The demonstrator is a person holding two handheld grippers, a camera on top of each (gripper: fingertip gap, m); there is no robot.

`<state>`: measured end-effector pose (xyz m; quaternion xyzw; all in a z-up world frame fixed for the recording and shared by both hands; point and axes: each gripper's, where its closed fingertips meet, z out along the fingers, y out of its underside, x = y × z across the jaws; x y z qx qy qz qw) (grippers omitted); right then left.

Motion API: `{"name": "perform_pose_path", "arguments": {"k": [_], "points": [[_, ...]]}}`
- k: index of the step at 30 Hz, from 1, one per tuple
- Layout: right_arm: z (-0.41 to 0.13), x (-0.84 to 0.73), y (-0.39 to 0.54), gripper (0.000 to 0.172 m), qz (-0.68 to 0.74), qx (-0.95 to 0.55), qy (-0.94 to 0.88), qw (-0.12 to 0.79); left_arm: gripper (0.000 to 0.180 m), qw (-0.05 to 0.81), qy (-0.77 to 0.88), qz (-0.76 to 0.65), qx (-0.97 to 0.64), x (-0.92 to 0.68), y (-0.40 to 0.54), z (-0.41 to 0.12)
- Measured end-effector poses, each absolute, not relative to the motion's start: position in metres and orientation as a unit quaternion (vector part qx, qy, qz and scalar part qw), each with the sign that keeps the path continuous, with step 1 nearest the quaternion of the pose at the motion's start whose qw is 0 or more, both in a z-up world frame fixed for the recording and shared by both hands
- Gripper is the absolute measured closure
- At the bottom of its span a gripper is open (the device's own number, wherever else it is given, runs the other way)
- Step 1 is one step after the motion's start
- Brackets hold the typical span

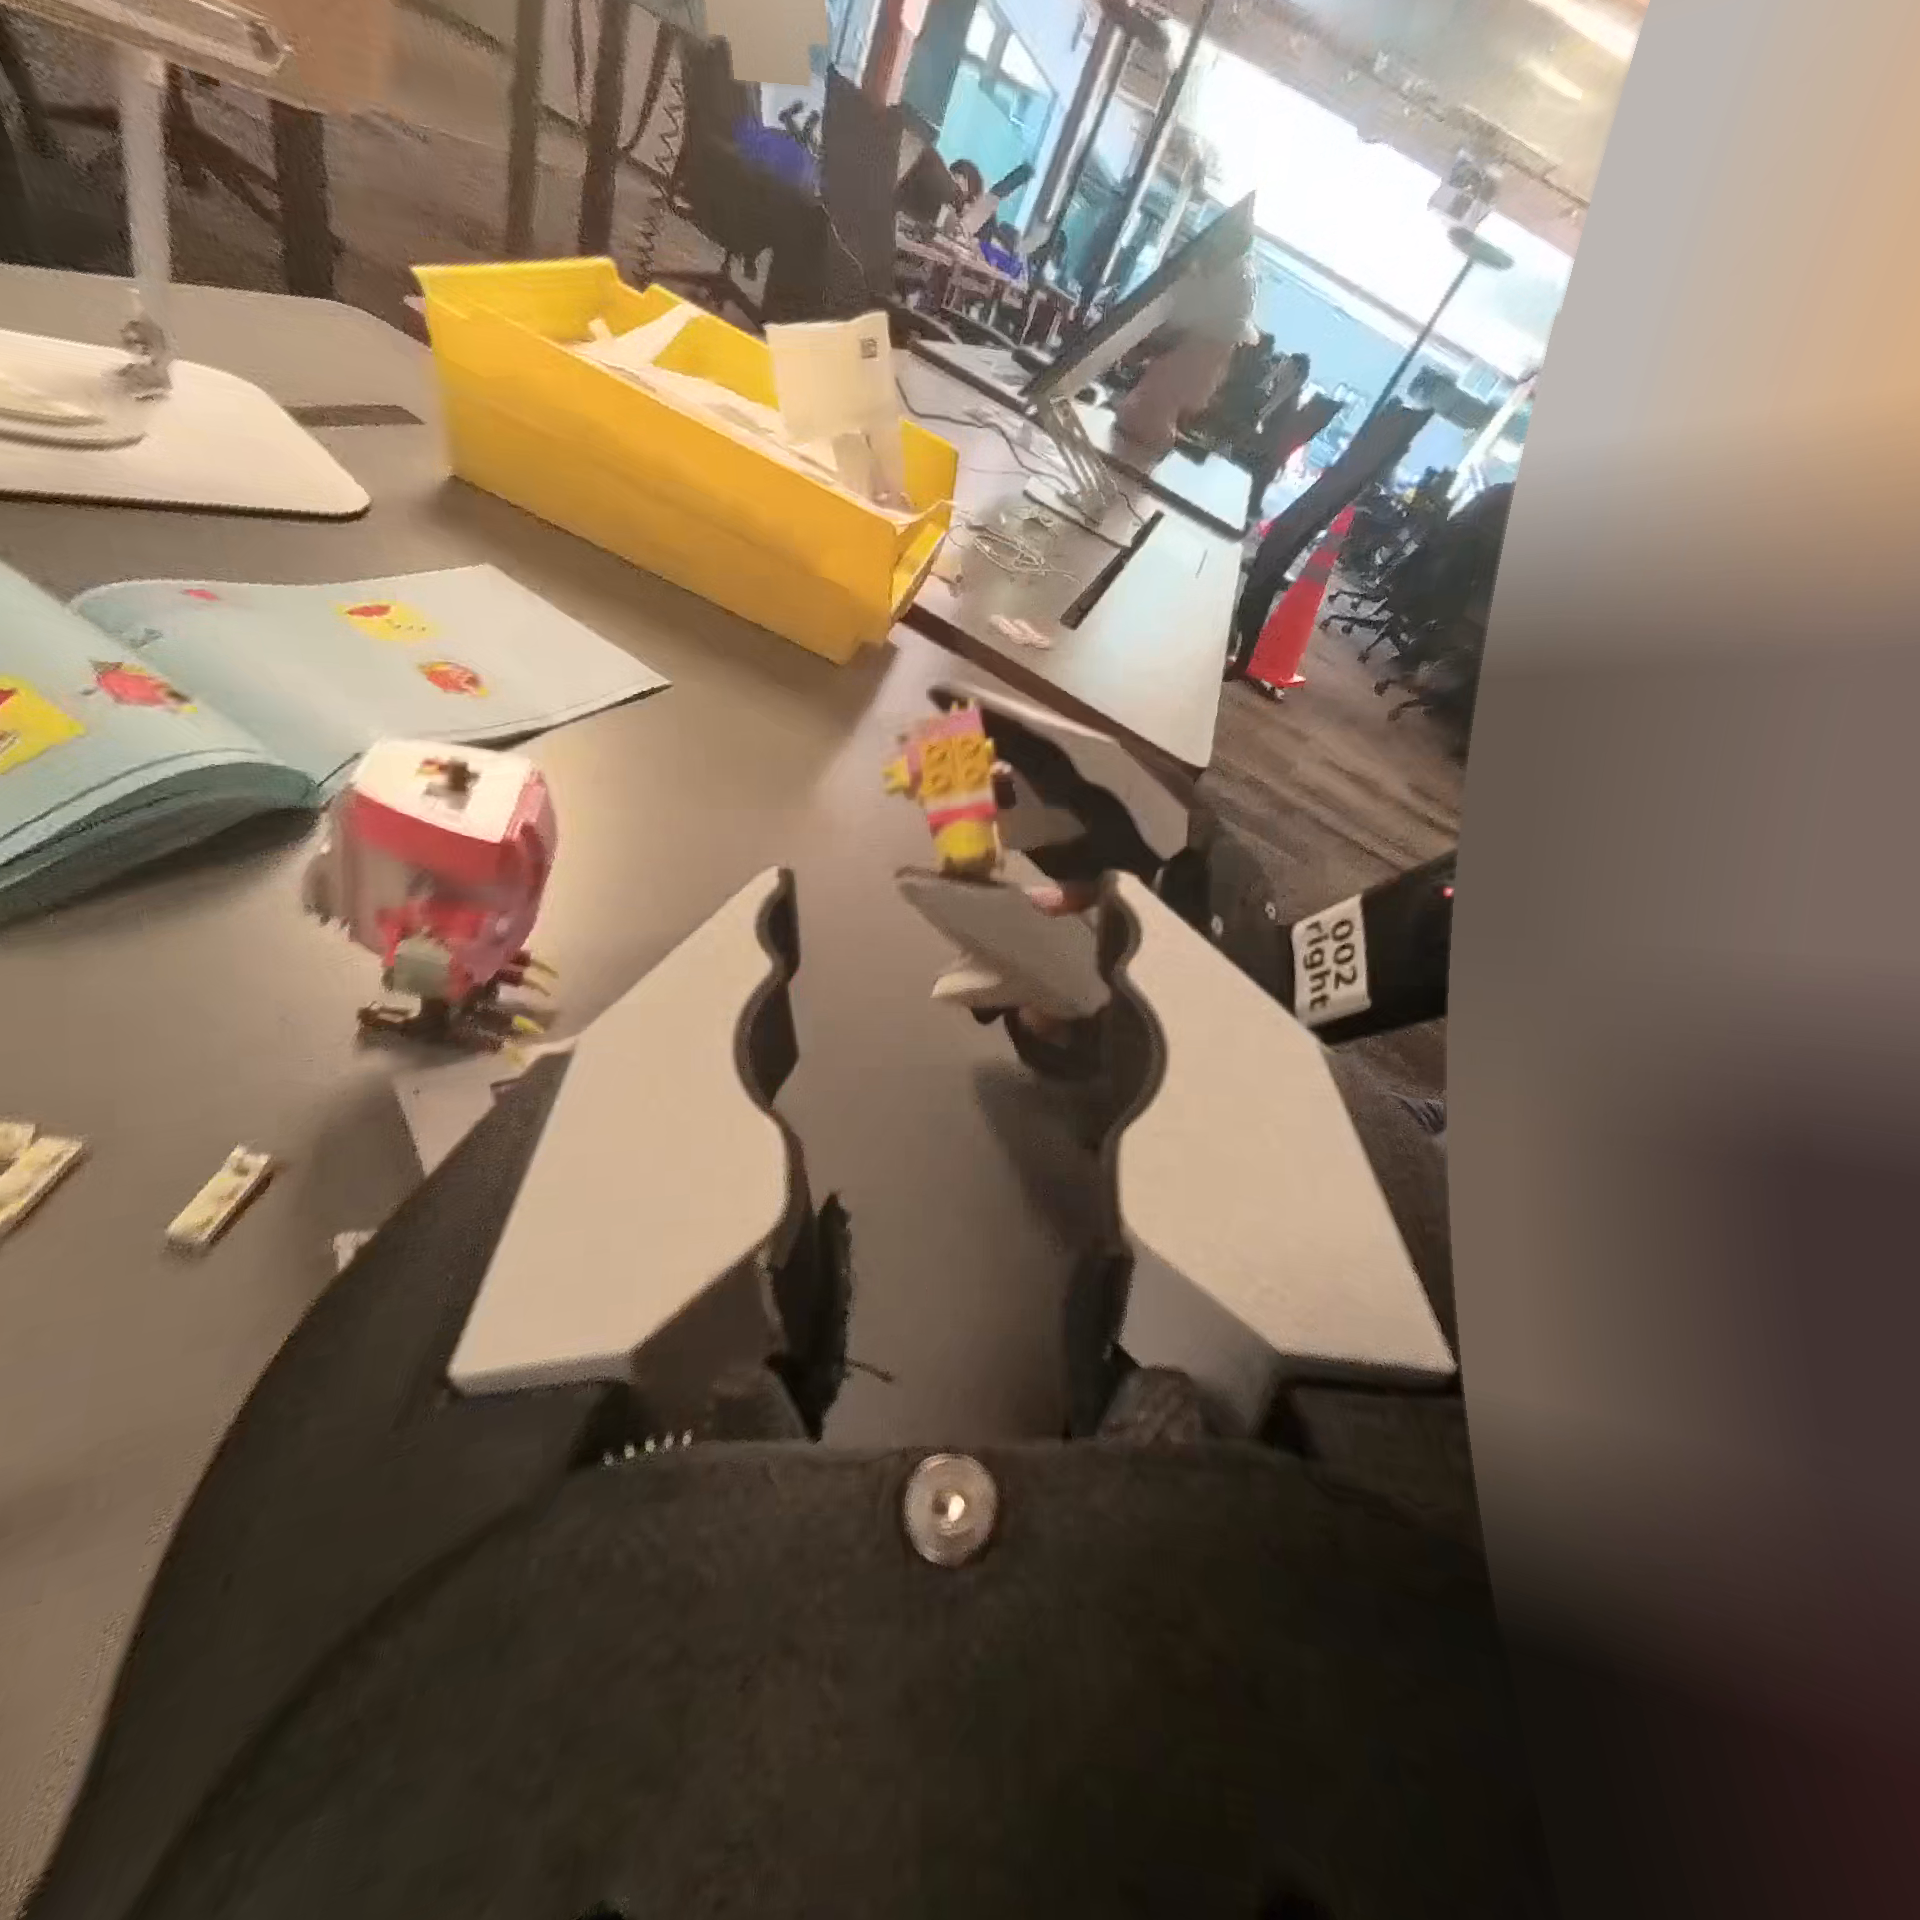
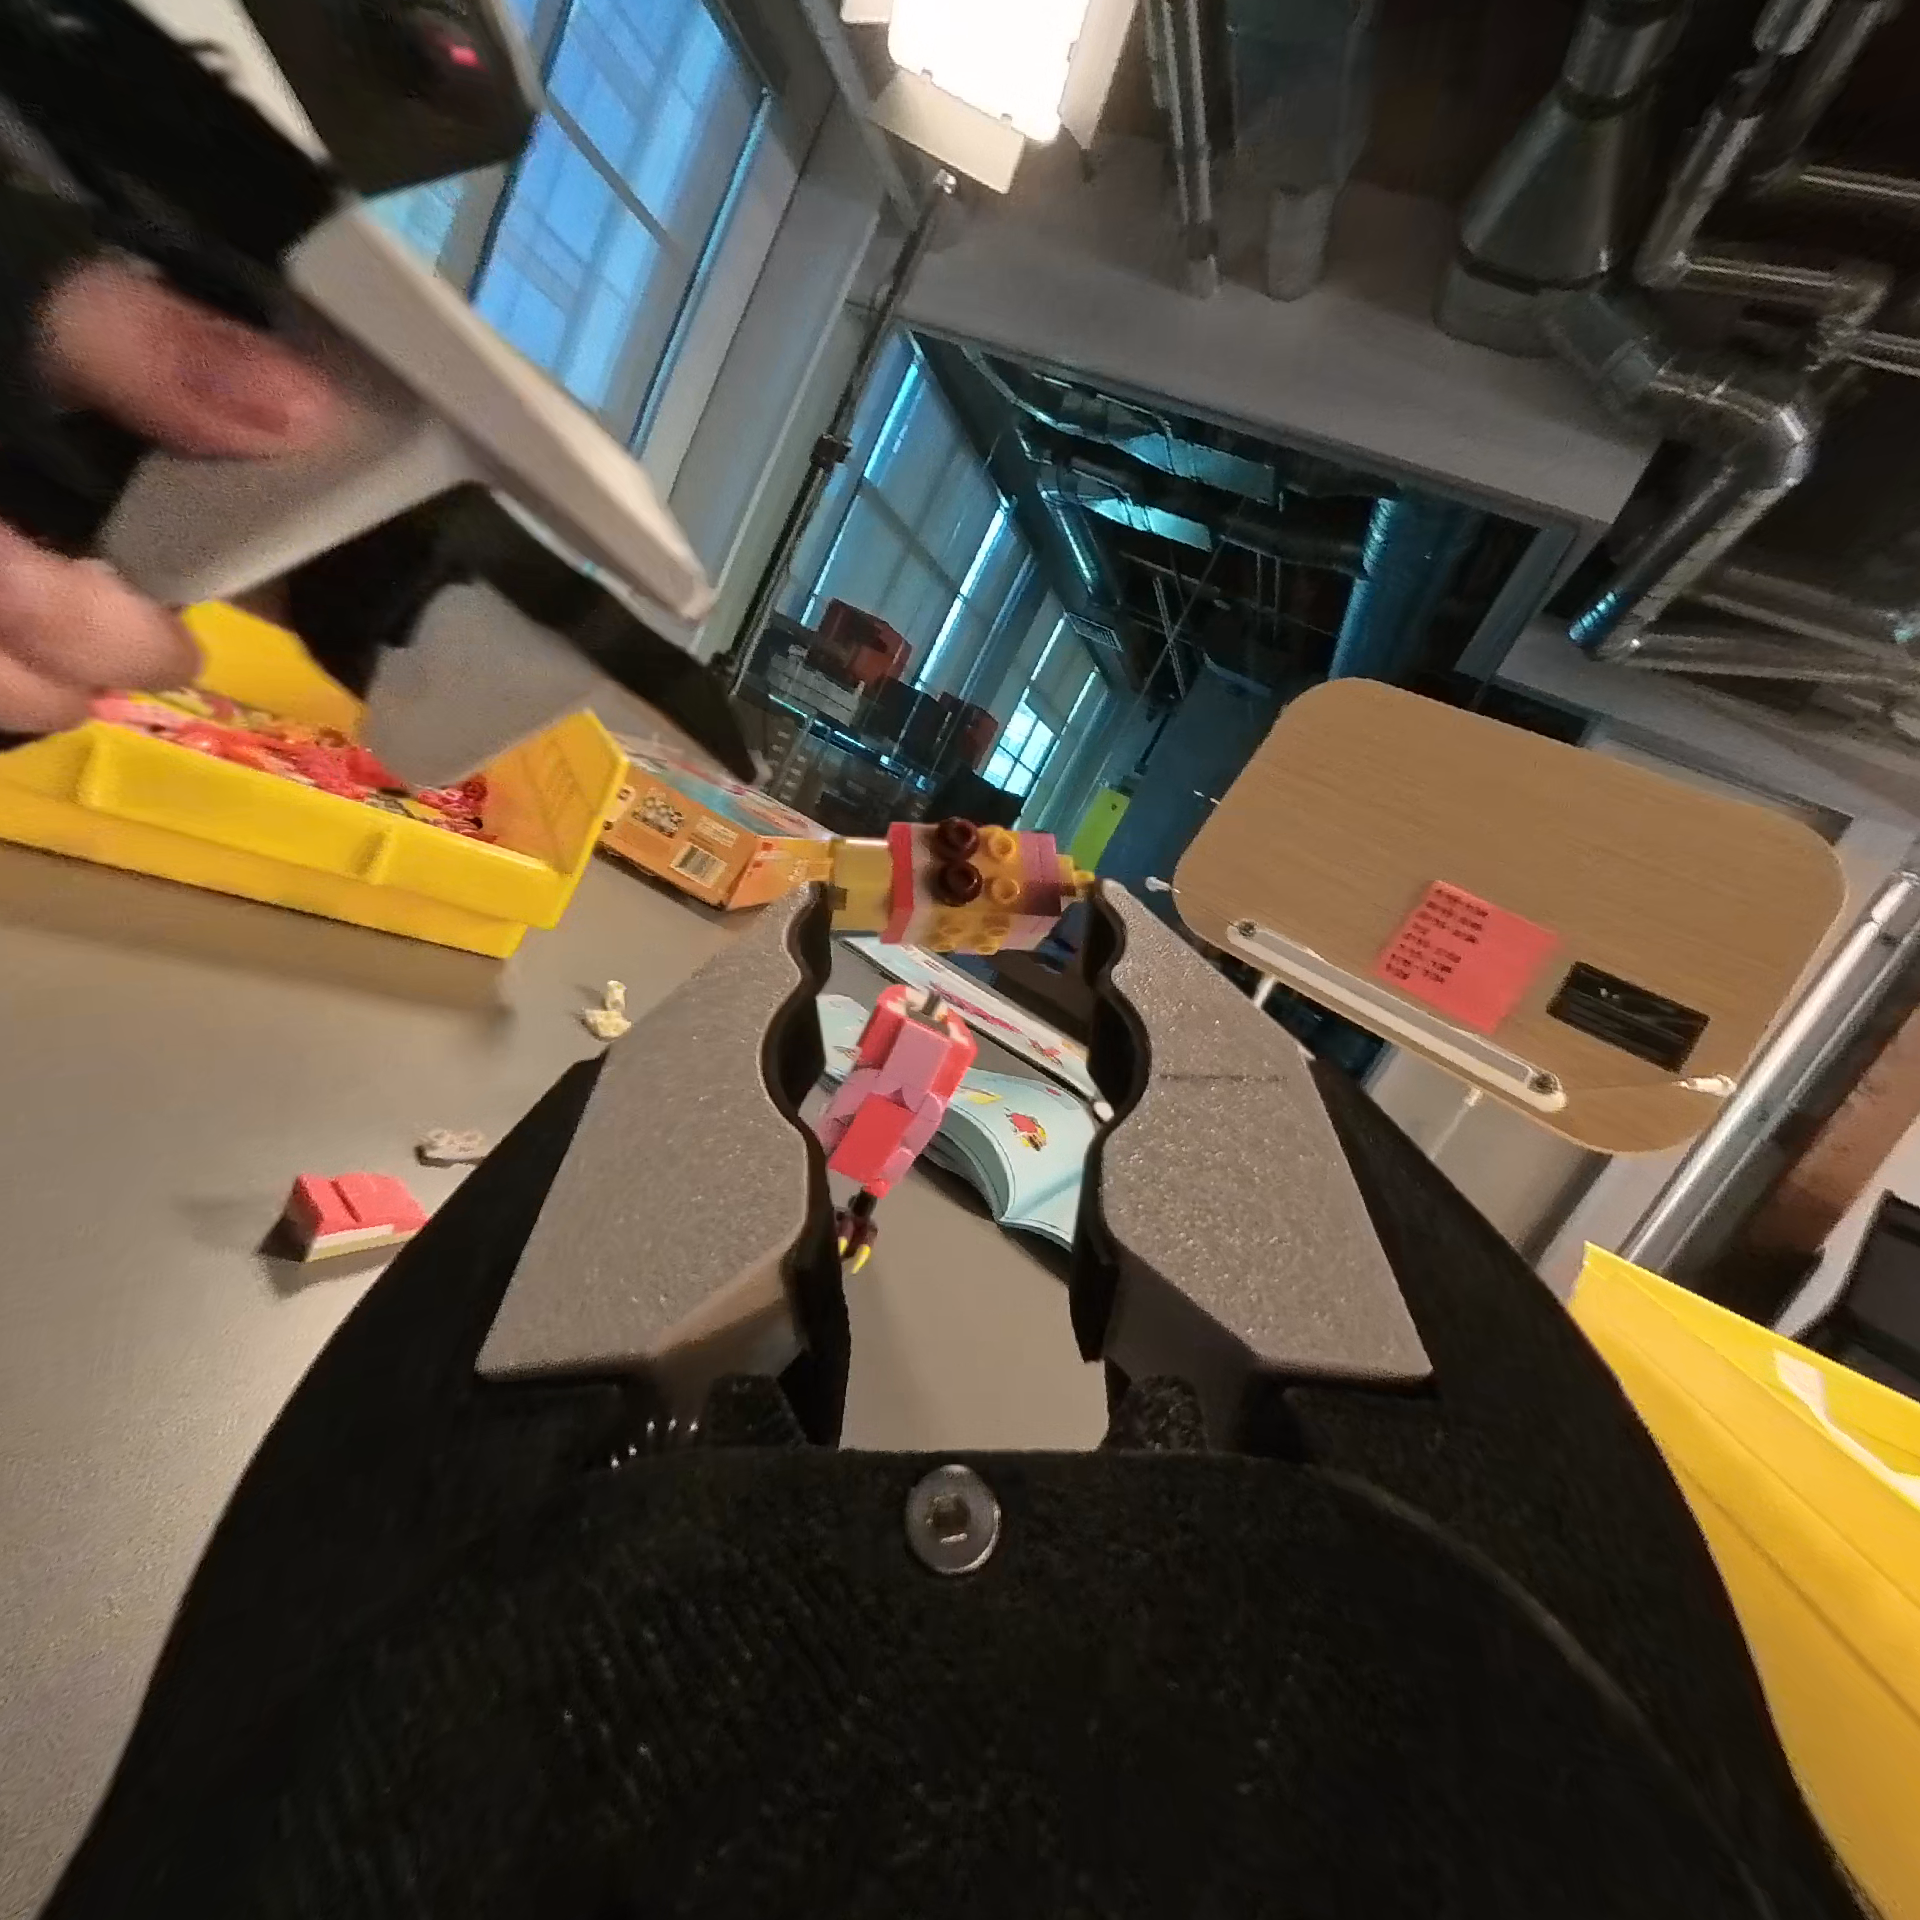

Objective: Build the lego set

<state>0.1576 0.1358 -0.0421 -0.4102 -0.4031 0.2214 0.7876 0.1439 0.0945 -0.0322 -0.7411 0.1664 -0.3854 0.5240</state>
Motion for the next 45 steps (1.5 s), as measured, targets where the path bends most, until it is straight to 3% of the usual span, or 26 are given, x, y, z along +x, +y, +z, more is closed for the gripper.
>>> {"name": "perform_pose_path", "arguments": {"k": [11, 14, 20, 25, 31, 37, 45], "points": [[-0.045, 0.148, 0.115, 0.124, 0.228, -0.359, -0.446, 0.788, 0.143, 0.41, 0.141, -0.499, -0.75, 0.174, 0.102, -0.045], [-0.046, 0.147, 0.113, 0.124, 0.22, -0.354, -0.454, 0.788, 0.158, 0.411, 0.152, -0.499, -0.747, 0.174, 0.1, -0.047], [-0.048, 0.145, 0.112, 0.12, 0.246, -0.361, -0.451, 0.778, 0.161, 0.441, 0.185, -0.449, -0.754, 0.17, 0.099, -0.049], [-0.052, 0.146, 0.118, 0.11, 0.271, -0.388, -0.447, 0.759, 0.161, 0.491, 0.171, -0.32, -0.792, 0.129, 0.104, -0.06], [-0.066, 0.14, 0.124, 0.111, 0.307, -0.426, -0.461, 0.715, 0.161, 0.469, 0.175, -0.106, -0.859, 0.064, 0.09, -0.105], [-0.077, 0.133, 0.117, 0.118, 0.277, -0.416, -0.499, 0.708, 0.161, 0.403, 0.221, -0.007, -0.888, 0.046, 0.072, -0.145], [-0.091, 0.125, 0.106, 0.121, 0.25, -0.402, -0.548, 0.69, 0.161, 0.428, 0.283, 0.119, -0.85, 0.044, 0.074, -0.139]]}}
